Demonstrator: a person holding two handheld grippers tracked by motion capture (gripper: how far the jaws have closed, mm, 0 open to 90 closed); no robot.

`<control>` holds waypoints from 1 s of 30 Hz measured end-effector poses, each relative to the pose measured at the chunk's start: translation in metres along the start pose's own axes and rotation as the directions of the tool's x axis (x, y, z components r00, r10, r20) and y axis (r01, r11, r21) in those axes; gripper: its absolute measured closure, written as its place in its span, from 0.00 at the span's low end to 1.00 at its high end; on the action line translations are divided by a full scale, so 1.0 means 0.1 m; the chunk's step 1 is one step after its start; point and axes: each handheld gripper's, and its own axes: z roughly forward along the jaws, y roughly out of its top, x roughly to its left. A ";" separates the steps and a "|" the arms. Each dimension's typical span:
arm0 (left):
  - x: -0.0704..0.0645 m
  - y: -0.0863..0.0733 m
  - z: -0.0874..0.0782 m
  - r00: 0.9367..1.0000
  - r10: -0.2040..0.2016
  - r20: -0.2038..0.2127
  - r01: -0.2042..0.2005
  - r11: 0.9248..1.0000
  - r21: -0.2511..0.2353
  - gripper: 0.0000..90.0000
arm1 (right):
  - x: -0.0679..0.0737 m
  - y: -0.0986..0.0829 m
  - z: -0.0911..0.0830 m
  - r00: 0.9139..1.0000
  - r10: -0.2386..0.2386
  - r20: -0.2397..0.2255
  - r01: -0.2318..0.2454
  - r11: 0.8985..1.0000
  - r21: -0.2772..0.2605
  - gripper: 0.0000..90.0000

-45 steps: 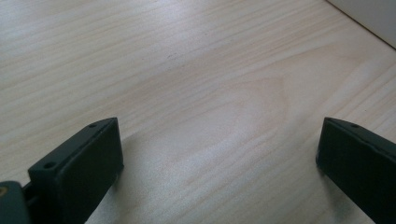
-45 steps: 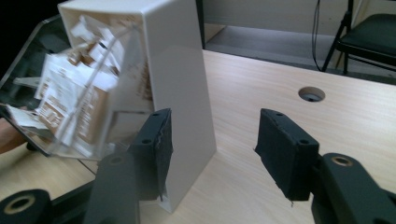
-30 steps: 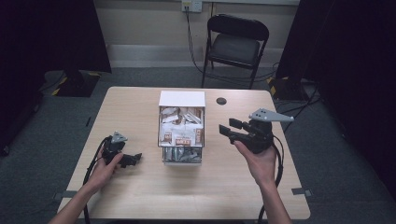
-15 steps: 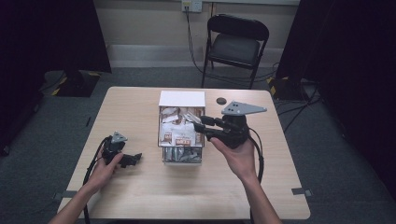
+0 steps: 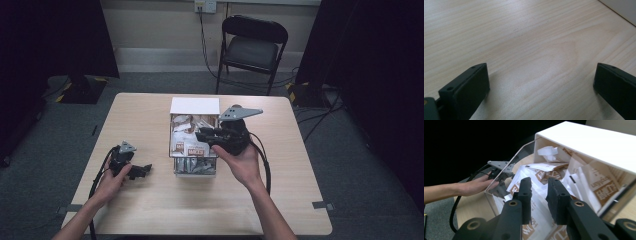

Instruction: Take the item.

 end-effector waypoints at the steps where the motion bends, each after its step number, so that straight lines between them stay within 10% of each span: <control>1: 0.00 0.00 0.00 1.000 0.000 0.000 0.000 1.000 0.000 0.00 | 0.00 0.00 0.00 1.000 0.000 0.000 0.000 1.000 0.000 0.82; 30: 0.00 0.00 0.00 1.000 0.001 0.000 -0.001 1.000 0.001 0.00 | 0.01 -0.07 0.09 0.999 -0.029 -0.019 0.030 0.996 0.081 0.81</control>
